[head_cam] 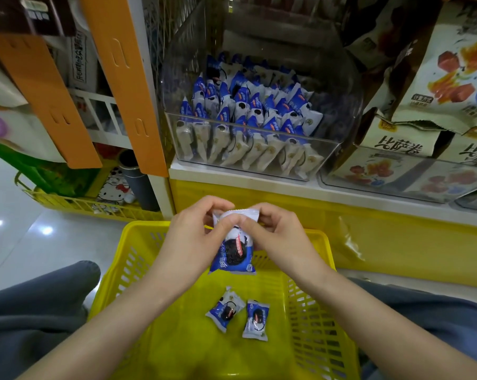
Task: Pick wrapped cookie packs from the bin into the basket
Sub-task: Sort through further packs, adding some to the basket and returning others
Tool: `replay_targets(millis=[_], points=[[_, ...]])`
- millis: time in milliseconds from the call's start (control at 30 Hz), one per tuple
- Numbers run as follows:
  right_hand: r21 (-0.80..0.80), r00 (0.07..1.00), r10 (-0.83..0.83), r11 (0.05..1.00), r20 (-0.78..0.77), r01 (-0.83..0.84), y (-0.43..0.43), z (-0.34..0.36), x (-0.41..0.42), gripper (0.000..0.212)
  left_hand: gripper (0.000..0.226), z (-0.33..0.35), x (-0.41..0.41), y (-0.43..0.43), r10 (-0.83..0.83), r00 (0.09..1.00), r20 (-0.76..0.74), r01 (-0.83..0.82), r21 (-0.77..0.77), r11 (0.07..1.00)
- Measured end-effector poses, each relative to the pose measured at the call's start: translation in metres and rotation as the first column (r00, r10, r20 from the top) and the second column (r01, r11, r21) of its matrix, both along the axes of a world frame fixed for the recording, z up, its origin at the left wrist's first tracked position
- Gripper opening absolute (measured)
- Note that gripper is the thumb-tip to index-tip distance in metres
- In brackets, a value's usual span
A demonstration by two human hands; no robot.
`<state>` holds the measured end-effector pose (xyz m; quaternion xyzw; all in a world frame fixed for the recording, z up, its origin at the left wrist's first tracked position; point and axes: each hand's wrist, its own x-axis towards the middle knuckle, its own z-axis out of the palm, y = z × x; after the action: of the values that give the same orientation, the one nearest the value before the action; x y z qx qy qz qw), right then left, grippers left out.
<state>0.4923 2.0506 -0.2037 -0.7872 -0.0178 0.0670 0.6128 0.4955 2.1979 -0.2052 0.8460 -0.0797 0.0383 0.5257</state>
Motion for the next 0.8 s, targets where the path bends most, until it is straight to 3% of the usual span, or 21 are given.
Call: replay_targets(millis=[133,233,333,400,467,567,633,700,800], points=[[-0.045,0.993,0.012,0.999,0.117,-0.007,0.003,0.001,-0.002,0.009,0.017,0.000,0.005,0.002,0.000,0.985,-0.175,-0.035,-0.202,0.979],[-0.296,0.933,0.095,0.955,0.348,0.014,0.002,0.003,-0.007,0.005,0.019,0.002,0.005,0.003,-0.050,0.960,-0.275,-0.045,-0.330,0.943],[-0.469,0.871,0.157,0.878,0.466,0.093,0.000,0.005,-0.007,0.013,0.015,0.001,0.005,0.001,-0.061,0.960,-0.274,-0.034,-0.331,0.943],[-0.440,0.880,0.107,0.890,0.462,0.123,0.000,0.006,-0.004,0.011,0.010,0.000,0.006,-0.001,0.049,0.983,-0.175,-0.090,-0.231,0.969],[-0.376,0.910,-0.002,0.910,0.415,0.173,0.000,0.005,0.000,0.008,0.021,0.001,0.004,-0.002,0.117,0.993,0.011,-0.116,-0.047,0.992],[-0.281,0.939,-0.158,0.927,0.306,0.247,0.000,0.005,0.007,0.004,0.011,-0.001,-0.004,-0.006,-0.022,0.989,0.144,0.003,0.131,0.991],[-0.152,0.970,-0.175,0.968,0.170,0.201,0.002,0.005,0.009,0.002,0.013,-0.005,-0.005,-0.009,-0.043,0.997,0.062,0.039,0.065,0.997],[-0.025,0.993,-0.104,0.994,0.053,0.105,0.005,0.006,0.008,0.007,0.019,-0.007,-0.002,-0.010,-0.022,0.994,-0.106,0.010,-0.119,0.993],[-0.111,0.995,0.005,0.994,0.096,0.006,0.007,0.008,0.007,0.020,0.017,-0.004,0.004,-0.009,-0.025,0.946,-0.322,-0.102,-0.372,0.922]])
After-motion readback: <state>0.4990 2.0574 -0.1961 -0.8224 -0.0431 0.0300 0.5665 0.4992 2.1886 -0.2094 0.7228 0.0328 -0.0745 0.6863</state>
